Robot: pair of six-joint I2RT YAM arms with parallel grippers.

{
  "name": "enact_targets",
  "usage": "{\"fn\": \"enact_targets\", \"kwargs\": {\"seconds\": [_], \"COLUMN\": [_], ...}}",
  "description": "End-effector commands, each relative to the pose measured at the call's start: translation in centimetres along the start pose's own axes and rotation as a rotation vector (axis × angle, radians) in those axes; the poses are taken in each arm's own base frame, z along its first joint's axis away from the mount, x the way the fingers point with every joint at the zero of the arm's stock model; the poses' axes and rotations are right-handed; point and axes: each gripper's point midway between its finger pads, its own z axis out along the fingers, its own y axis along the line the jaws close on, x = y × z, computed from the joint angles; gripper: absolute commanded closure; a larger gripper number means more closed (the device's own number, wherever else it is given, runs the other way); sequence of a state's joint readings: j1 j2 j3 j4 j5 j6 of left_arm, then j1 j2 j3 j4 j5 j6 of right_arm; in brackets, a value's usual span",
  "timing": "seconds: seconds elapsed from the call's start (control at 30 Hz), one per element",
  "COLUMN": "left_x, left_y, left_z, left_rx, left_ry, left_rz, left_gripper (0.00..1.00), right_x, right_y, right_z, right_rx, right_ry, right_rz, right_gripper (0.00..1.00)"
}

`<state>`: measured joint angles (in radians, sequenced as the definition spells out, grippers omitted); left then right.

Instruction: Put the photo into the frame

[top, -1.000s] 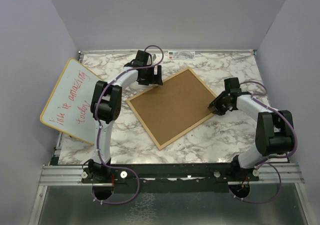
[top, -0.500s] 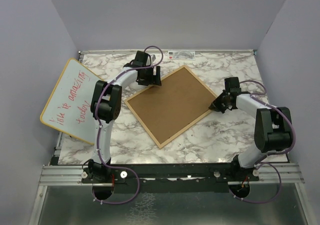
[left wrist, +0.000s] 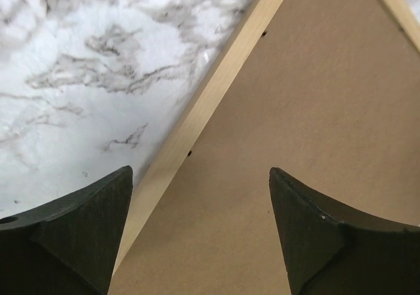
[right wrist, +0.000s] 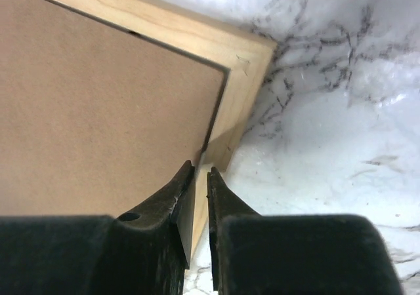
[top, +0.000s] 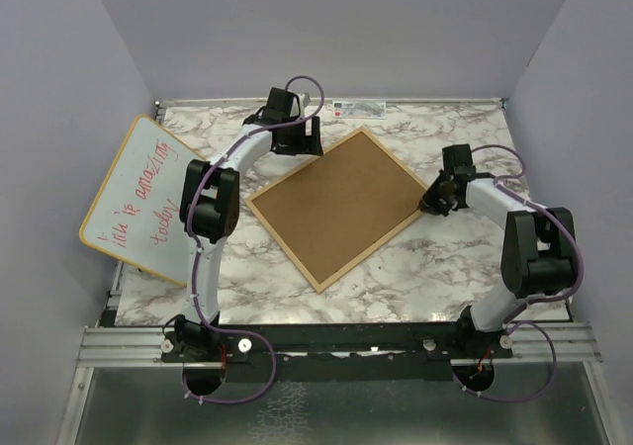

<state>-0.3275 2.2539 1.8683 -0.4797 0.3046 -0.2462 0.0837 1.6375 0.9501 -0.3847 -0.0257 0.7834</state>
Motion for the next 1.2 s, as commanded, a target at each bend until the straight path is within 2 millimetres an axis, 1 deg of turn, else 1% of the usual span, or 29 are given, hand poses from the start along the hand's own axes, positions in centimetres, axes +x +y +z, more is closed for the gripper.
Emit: {"fn": "enact_targets", "kwargs": {"seconds": [0.0, 0.07, 0.17, 0.33, 0.43, 0.57, 0.7, 0.8, 0.9, 1.0, 1.07, 1.17], "left_x": [-3.2, -2.7, -1.6, 0.8, 1.8, 3.0, 3.7, 4.1, 4.1, 4.2, 4.4, 4.7], "left_y": [-1.2, -0.4, 0.8, 3.0, 3.5, 3.8, 4.0, 4.1, 4.1, 4.1, 4.0, 3.9], "left_z": [-1.9, -1.4, -0.3, 1.6, 2.2, 2.7, 3.0, 3.1, 3.2, 3.3, 3.4, 3.6], "left_rx": [0.011, -0.019, -0.055, -0.126, -0.135, -0.136, -0.135, -0.136, -0.135, -0.133, -0.126, -0.118], "left_ry": [-0.077, -0.065, -0.034, 0.030, 0.058, 0.090, 0.110, 0.119, 0.121, 0.124, 0.129, 0.138], "left_rz": [0.045, 0.043, 0.029, 0.010, 0.004, -0.004, -0.011, -0.014, -0.015, -0.016, -0.020, -0.025], "left_gripper": [0.14, 0.14, 0.14, 0.15, 0.15, 0.16, 0.17, 0.17, 0.18, 0.18, 0.18, 0.18], "right_x": [-3.2, -3.2, -2.6, -2.4, -1.9, -0.1, 1.6, 2.0, 1.8, 1.1, 0.3, -1.5], "right_y": [1.4, 1.8, 2.4, 1.8, 1.1, -0.3, -1.8, -2.3, -2.2, -1.5, -0.6, 1.2], "right_z": [-1.6, -1.1, -0.1, 1.4, 2.2, 3.1, 3.6, 3.8, 3.9, 4.1, 4.4, 4.5], "right_rx": [-0.015, -0.029, -0.055, -0.008, 0.029, 0.082, 0.122, 0.137, 0.145, 0.139, 0.123, 0.077], "right_ry": [-0.097, -0.079, -0.038, 0.000, 0.035, 0.116, 0.181, 0.198, 0.199, 0.181, 0.157, 0.097], "right_rz": [-0.080, -0.086, -0.094, -0.111, -0.117, -0.124, -0.129, -0.131, -0.133, -0.145, -0.153, -0.159], "right_gripper": [0.81, 0.78, 0.76, 0.75, 0.75, 0.75, 0.75, 0.76, 0.75, 0.75, 0.74, 0.73]}}
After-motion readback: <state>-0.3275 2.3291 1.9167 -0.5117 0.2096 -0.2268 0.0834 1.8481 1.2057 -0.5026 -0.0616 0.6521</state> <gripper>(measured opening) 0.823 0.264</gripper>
